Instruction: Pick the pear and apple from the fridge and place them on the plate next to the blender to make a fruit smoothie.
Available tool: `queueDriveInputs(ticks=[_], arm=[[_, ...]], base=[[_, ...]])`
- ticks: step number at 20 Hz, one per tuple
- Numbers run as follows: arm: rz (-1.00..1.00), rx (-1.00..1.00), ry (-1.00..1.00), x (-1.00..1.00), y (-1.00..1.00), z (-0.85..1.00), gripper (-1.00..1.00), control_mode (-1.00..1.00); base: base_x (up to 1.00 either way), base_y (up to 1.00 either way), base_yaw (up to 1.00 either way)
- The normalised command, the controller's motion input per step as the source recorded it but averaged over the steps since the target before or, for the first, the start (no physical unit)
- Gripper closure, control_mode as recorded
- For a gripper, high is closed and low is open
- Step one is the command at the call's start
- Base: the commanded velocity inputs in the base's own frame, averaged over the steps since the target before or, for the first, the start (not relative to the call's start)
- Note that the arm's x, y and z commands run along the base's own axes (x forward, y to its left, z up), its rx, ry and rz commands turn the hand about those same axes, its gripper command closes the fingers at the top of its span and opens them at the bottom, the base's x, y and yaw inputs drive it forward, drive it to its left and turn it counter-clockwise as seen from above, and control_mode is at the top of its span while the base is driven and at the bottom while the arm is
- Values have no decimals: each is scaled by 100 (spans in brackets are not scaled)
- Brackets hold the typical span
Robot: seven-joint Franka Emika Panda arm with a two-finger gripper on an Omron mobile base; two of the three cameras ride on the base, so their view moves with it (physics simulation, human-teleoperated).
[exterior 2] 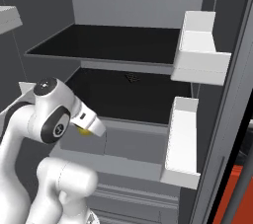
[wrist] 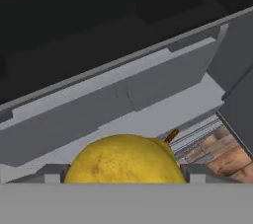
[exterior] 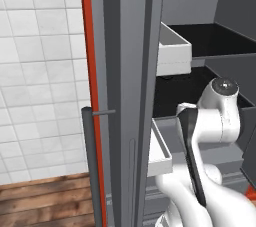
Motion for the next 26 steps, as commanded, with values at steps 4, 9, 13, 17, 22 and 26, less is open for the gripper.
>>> queueDriveInputs(ticks=[4,9,13,17,22,26], arm=[[-3,0,5,-18,-2,-3,100,100],[0,0,0,0,0,0,100,100],[0,0,0,0,0,0,100,100],[0,0,0,0,0,0,100,100],[0,0,0,0,0,0,100,100],[0,0,0,0,0,0,100,100]], base=[[-74,-11,-5],[-100,-15,-7],[-100,-4,-12],[-99,0,-42],[-64,-1,-67],[-5,0,-67]])
